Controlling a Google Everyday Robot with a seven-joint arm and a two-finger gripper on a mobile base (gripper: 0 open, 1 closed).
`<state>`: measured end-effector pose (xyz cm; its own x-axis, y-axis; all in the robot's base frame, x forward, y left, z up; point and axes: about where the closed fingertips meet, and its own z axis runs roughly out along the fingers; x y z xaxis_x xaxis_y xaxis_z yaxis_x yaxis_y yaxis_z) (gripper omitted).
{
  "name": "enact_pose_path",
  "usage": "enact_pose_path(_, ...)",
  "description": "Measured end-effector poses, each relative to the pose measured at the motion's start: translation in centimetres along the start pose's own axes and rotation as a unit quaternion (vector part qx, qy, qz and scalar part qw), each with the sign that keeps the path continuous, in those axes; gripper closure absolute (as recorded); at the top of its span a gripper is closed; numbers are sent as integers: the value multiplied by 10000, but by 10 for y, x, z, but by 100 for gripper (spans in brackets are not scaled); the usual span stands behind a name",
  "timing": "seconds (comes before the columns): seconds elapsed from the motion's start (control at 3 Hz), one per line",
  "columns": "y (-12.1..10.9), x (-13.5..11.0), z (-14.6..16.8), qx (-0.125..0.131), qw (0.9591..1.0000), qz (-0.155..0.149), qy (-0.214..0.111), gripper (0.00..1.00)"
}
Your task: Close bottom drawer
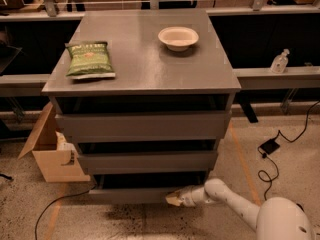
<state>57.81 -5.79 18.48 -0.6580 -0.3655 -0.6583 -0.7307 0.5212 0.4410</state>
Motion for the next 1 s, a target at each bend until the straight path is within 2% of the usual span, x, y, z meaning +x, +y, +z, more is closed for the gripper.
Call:
enact_pose_path(0.33,-4,-17,4,106,9996,-238,-55,100)
enact_pose_path(1.0,-14,-41,13,183,9984,-519,-117,100)
